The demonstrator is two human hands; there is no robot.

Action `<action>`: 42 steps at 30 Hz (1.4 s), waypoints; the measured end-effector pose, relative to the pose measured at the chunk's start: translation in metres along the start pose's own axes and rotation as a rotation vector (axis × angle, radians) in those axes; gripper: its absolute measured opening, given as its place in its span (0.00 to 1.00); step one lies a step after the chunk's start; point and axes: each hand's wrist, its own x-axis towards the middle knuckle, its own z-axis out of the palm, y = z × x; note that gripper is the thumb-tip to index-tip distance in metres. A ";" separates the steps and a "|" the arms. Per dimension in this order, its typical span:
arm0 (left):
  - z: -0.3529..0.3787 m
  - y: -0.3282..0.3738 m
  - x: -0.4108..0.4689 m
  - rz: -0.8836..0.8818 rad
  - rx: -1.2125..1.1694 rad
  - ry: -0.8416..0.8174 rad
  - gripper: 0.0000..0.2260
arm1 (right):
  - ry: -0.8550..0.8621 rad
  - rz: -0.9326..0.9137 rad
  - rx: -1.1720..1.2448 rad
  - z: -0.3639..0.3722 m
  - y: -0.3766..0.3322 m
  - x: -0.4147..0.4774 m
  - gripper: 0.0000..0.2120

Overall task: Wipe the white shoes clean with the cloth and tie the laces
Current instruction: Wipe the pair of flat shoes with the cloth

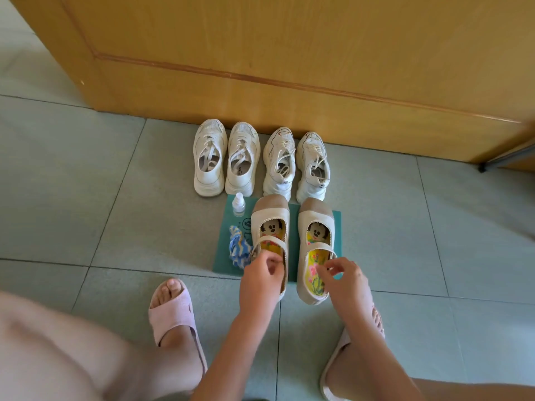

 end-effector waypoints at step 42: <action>0.051 0.012 0.012 0.049 0.416 -0.091 0.07 | 0.157 0.157 0.045 0.023 0.020 0.017 0.30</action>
